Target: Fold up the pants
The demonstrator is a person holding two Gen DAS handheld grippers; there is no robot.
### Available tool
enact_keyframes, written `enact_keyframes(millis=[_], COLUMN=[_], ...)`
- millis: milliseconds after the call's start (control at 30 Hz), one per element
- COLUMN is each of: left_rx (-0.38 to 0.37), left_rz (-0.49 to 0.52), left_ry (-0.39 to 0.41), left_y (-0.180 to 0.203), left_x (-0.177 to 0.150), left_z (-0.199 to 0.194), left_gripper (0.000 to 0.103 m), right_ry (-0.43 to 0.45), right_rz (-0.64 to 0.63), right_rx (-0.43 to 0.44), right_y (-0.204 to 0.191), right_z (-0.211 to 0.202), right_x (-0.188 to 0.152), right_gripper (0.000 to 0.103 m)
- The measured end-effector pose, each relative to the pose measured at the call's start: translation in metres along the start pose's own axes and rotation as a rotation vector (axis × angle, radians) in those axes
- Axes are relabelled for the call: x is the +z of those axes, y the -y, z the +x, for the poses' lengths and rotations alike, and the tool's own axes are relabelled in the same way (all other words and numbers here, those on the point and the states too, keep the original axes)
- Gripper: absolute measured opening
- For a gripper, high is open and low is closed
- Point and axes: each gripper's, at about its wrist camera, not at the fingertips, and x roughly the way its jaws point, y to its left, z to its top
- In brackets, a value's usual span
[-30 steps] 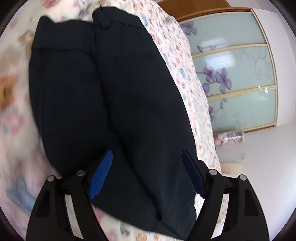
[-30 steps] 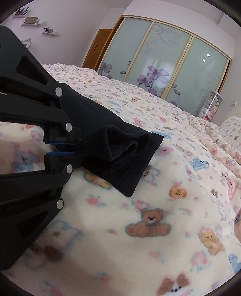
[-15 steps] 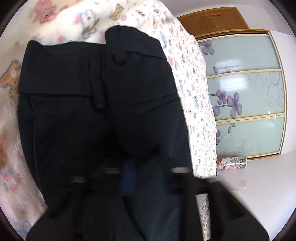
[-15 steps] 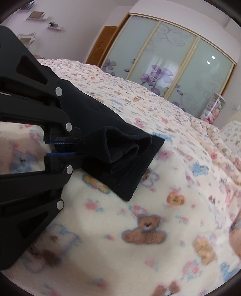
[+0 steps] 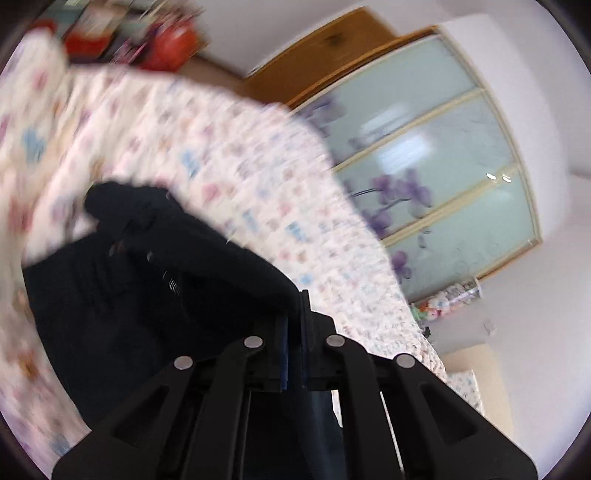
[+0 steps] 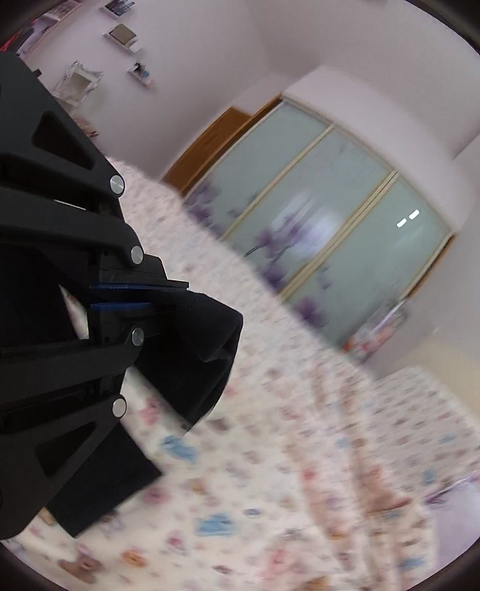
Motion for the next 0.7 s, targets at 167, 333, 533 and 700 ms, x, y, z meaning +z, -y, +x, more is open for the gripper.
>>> enact_keyframes(millis=[167, 333, 533, 700], left_rx=[0.058, 0.136, 0.131, 0.063], left_rz=[-0.019, -0.105, -0.085, -0.011], left_ry=[-0.070, -0.168, -0.152, -0.096], left_y=[-0.060, -0.143, -0.132, -0.118], left_x=[-0.025, -0.078, -0.073, -0.067], left_z=[-0.011, 0.014, 0.014, -0.002], left_gripper=[0.005, 0.005, 0.005, 0.005], right_ry=[-0.185, -0.213, -0.134, -0.015], right_rz=[0.133, 0.225, 0.212, 0.208], right_rx=[-0.258, -0.297, -0.242, -0.114], right_y=[0.093, 0.147, 0.140, 0.117], right_z=[0.004, 0.002, -0.009, -0.025], right_x=[-0.055, -0.106, -0.099, -0.085], right_gripper=[0.005, 0.004, 0.004, 0.004])
